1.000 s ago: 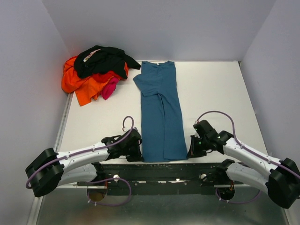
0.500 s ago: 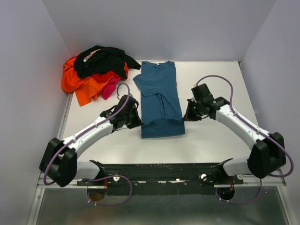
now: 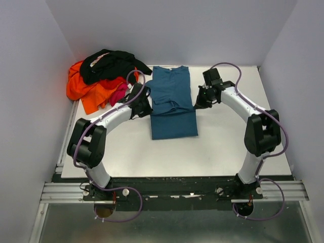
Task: Fold and stack the t-shirts
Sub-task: Fold the folded rectangular tshirt in 1/3 of the way
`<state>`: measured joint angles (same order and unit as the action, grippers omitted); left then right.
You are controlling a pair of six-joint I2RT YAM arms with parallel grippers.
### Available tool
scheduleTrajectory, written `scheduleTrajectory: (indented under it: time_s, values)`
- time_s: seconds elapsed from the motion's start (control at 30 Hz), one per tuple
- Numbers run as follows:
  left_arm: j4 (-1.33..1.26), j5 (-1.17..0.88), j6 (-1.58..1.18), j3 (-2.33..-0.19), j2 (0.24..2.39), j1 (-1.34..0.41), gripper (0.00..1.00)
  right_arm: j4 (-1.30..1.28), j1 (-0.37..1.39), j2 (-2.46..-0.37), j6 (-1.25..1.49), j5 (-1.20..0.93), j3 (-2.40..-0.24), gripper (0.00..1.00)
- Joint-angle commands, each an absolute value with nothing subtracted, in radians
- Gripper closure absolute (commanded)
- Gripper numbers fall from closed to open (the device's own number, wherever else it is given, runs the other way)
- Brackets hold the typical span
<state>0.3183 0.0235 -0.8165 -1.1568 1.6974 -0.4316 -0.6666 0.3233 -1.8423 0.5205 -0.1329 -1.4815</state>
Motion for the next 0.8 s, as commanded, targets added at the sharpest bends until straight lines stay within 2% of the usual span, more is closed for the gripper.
scheduleTrajectory:
  time_s: [0.0,0.37,0.4,0.43,0.47,0.5,0.57,0.67,0.77]
  values:
    - [0.308,0.069,-0.776,-1.252,1.772,-0.416,1.00,-0.689,0.288,-1.931,0.497,-0.170,-1.598,0.99]
    - [0.321,0.058,-0.761,-1.407,1.907,-0.391,0.98,-0.739,0.261,-2.118,0.474,-0.193,-1.848,0.98]
    - [0.310,0.057,-0.761,-1.408,1.913,-0.390,0.77,-0.744,0.258,-2.135,0.476,-0.193,-1.867,0.88]
    - [0.304,0.048,-0.759,-1.413,1.919,-0.387,0.47,-0.744,0.255,-2.149,0.479,-0.192,-1.874,0.63]
    - [0.301,0.038,-0.750,-1.414,1.922,-0.385,0.27,-0.747,0.252,-2.155,0.480,-0.183,-1.876,0.47]
    - [0.302,0.038,-0.749,-1.413,1.919,-0.385,0.13,-0.747,0.249,-2.148,0.482,-0.178,-1.864,0.43]
    - [0.285,0.028,-0.744,-1.379,1.893,-0.385,0.09,-0.720,0.249,-2.102,0.474,-0.186,-1.797,0.42]
    - [0.241,0.002,-0.768,-1.264,1.826,-0.387,0.09,-0.615,0.249,-1.972,0.482,-0.204,-1.576,0.44]
    - [0.192,-0.076,-0.799,-1.126,1.760,-0.396,0.16,-0.519,0.249,-1.846,0.483,-0.250,-1.347,0.47]
